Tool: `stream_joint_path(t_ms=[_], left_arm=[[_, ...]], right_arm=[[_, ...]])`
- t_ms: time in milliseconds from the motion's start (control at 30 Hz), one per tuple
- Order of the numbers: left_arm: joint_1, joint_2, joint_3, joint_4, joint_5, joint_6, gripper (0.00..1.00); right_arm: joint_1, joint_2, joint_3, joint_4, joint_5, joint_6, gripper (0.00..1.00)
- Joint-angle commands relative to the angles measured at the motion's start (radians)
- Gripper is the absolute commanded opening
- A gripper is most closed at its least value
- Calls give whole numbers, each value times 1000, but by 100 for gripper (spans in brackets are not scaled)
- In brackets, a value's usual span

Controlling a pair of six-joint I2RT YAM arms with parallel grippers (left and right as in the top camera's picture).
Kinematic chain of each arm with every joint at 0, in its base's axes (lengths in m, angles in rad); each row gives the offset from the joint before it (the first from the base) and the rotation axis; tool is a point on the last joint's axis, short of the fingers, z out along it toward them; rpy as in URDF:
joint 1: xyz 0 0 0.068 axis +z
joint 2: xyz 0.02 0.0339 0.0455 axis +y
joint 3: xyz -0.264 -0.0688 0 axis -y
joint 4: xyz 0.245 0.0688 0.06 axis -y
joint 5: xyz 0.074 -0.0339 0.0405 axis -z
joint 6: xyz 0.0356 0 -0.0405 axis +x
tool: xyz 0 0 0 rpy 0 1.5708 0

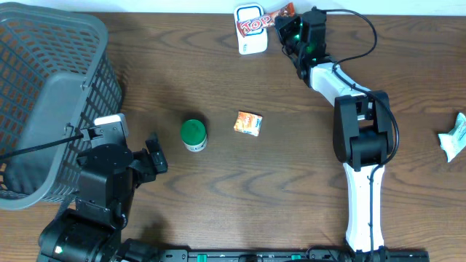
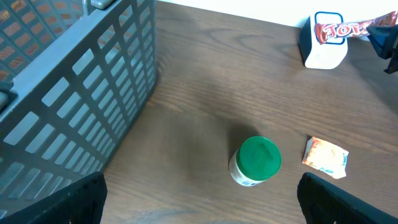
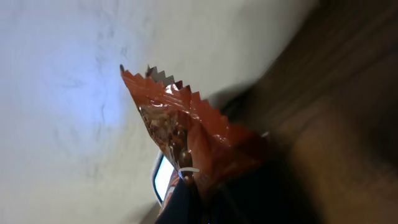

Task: Scan the item barcode
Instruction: 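Carry the TOP bar right and drop it beside the wipes pack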

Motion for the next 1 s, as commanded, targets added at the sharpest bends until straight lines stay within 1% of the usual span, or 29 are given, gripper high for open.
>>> stream_joint_path(t_ms=[0,100,200,300,367,467,567,700,833,967], left_arm=[[5,-1,15,0,-10,-4,98],[5,-1,15,0,-10,-4,98],[5,-1,15,1,-10,-4,98],[5,-1,15,0,-10,-4,98],[5,-1,15,0,-10,-4,98],[5,-1,15,0,-10,-4,98],[5,-1,15,0,-10,-4,98],[5,-1,15,0,-10,-4,98],[5,-1,15,1,-10,-4,98],[5,-1,15,1,-10,-4,98]], right_arm=[[0,-17,17,44,68,-87,2],[-10,-37,32,35,68,-175,2],[-39,-109,33,-74,85,-264,2],[-73,-218,33,-258,159,-365,1],[-95,-300,33,-418,250,-422,1],[-131,-419,33,-683,468,-481,1],[-188,-498,33,-894,620,-506,1],[-309,-537,33,-1109,695,-508,1],[-452,-523,26,-1248,691,-508,1],[-556,-505,5,-1300,656,-508,1]])
